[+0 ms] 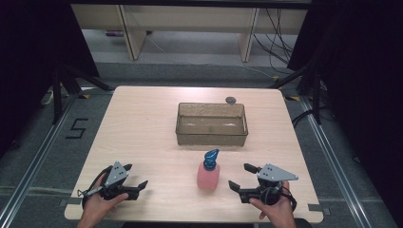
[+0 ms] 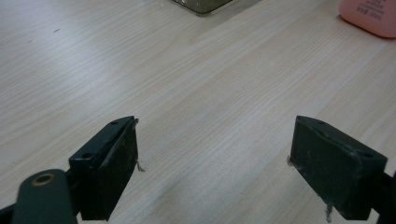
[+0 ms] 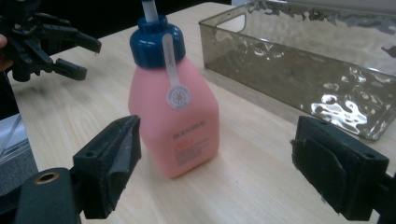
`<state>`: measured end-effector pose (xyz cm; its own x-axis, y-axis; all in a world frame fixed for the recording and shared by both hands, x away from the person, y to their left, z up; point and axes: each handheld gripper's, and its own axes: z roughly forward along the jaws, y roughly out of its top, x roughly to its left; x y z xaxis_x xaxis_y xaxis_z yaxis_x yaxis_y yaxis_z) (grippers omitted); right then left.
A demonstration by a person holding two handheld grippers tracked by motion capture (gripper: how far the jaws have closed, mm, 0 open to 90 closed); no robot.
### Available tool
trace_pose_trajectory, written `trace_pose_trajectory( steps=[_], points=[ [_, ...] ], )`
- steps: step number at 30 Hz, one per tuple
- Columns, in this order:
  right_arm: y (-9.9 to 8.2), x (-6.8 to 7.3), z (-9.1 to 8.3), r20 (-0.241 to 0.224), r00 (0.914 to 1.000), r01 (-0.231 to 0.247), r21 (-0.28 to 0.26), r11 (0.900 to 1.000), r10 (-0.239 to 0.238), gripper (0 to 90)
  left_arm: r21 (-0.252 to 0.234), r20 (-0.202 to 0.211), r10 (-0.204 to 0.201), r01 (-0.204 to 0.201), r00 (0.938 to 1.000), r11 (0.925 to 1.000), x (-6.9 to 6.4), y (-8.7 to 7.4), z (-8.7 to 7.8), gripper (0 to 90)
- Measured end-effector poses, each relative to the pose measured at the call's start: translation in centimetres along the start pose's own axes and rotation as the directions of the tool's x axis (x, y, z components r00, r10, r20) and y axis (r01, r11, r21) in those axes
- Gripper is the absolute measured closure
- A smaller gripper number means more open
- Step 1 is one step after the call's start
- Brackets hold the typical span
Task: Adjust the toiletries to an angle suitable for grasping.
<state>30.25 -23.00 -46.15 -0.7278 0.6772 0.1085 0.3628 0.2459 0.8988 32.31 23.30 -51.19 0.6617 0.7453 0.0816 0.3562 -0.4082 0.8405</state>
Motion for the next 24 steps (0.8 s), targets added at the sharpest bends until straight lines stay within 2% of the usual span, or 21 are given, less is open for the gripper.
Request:
trace_pose_trajectory(
  steps=[1,4,5,6,10,11,14,18,20,21,22,23,24],
  points=[
    [0.1,0.0,0.1,0.007,0.9998,0.019,-0.023,0.9995,-0.019,15.8,0.005,-0.003,0.007,-0.007,1.0000,1.0000,0.1,0.0,0.0,14.8],
    [0.3,0.0,0.2,-0.008,0.9997,0.023,-0.033,0.9992,-0.023,15.8,0.007,-0.005,0.014,-0.014,0.9999,0.9999,0.1,0.0,-0.1,14.8],
    [0.3,0.1,0.3,-0.016,0.9999,0.002,-0.035,0.9994,-0.002,15.7,0.006,-0.012,0.009,-0.009,0.9999,0.9999,0.1,0.0,-0.1,14.8],
    [0.3,0.1,0.4,-0.015,0.9998,0.012,-0.043,0.9990,-0.012,15.7,0.004,-0.009,0.001,-0.001,1.0000,1.0000,0.1,0.0,0.0,14.8],
    [0.3,0.0,0.5,-0.011,0.9997,0.023,-0.047,0.9986,-0.023,15.6,0.010,-0.009,-0.005,0.005,0.9999,0.9999,0.0,0.0,0.0,14.8],
    [0.3,0.1,0.6,-0.024,0.9997,0.004,-0.038,0.9993,-0.005,15.6,0.016,-0.007,0.005,-0.005,1.0000,0.9999,0.1,0.1,0.0,14.8],
    [0.2,0.2,0.8,-0.036,0.9993,-0.010,-0.045,0.9989,0.008,15.6,0.015,-0.005,0.007,-0.007,1.0000,0.9999,0.0,0.1,0.1,14.8],
    [0.3,0.2,0.8,-0.027,0.9994,0.022,-0.046,0.9987,-0.023,15.5,0.023,-0.013,0.010,-0.010,0.9999,0.9997,-0.1,0.1,0.1,14.8],
    [0.3,0.3,0.8,-0.029,0.9994,0.016,-0.048,0.9987,-0.017,15.5,0.025,-0.009,0.010,-0.010,0.9999,0.9996,-0.1,0.0,0.1,14.8],
    [0.3,0.4,0.9,-0.046,0.9989,-0.005,-0.044,0.9990,0.003,15.5,0.043,-0.002,0.028,-0.028,0.9996,0.9987,0.1,0.0,0.0,14.8],
    [0.3,0.4,1.0,-0.043,0.9990,0.007,-0.047,0.9989,-0.009,15.5,0.038,-0.004,0.026,-0.026,0.9996,0.9989,0.1,0.0,0.0,14.8],
    [0.3,0.6,1.2,-0.049,0.9988,-0.005,-0.049,0.9988,0.002,15.5,0.019,-0.005,0.007,-0.007,1.0000,0.9998,-0.1,0.0,0.1,14.8],
    [0.3,0.6,1.2,-0.049,0.9988,-0.005,-0.049,0.9988,0.002,15.5,0.019,-0.004,0.009,-0.009,1.0000,0.9998,-0.1,0.0,0.1,14.8]
  ],
)
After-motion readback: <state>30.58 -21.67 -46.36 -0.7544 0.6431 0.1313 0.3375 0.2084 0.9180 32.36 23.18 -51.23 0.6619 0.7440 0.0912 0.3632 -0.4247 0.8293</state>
